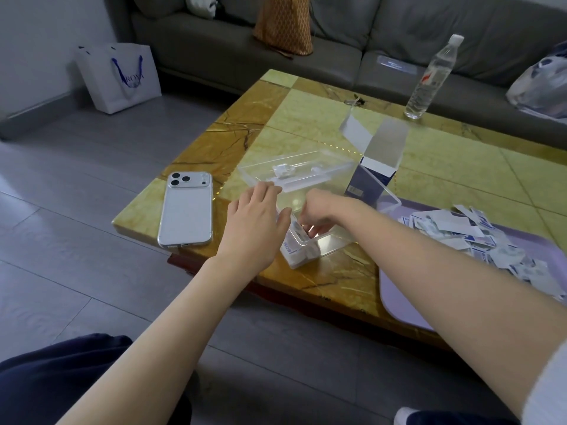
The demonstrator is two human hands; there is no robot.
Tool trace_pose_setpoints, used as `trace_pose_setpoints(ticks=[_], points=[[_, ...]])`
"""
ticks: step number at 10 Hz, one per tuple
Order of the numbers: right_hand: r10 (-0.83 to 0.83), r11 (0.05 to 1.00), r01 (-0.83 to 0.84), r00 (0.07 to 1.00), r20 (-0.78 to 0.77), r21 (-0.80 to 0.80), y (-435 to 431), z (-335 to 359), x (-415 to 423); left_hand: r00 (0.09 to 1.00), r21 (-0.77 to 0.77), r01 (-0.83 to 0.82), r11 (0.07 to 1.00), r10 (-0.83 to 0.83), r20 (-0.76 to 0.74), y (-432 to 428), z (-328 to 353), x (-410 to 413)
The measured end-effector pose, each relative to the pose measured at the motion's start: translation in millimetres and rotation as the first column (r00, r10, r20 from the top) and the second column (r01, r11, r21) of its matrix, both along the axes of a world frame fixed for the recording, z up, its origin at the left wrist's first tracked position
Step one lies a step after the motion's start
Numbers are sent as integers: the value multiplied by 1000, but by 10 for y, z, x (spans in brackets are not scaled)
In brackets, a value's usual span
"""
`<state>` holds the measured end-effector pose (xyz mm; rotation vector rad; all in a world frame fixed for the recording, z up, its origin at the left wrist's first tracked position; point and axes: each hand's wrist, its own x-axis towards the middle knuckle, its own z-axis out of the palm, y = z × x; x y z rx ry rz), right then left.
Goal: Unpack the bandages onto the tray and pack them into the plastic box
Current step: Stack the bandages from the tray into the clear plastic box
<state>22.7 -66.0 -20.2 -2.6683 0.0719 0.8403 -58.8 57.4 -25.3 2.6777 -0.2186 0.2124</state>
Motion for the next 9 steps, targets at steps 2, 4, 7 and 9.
trace_pose_setpoints(ticks=[2, 4, 7, 9], points=[[45, 998, -44, 999, 16, -52, 1, 68, -32, 1000, 9, -1, 1000, 1, -12, -1, 1, 7], [151, 959, -175, 981, -120, -222, 7, 151, -59, 1000, 8, -6, 1000, 6, -17, -7, 11, 6], [192, 954, -215, 973, -126, -211, 7, 152, -27, 1000, 9, -9, 1000, 10, -23, -1, 8, 26], [104, 978, -129, 983, -150, -165, 20, 130, -3, 1000, -2, -10, 1000, 10, -19, 0, 5, 32]])
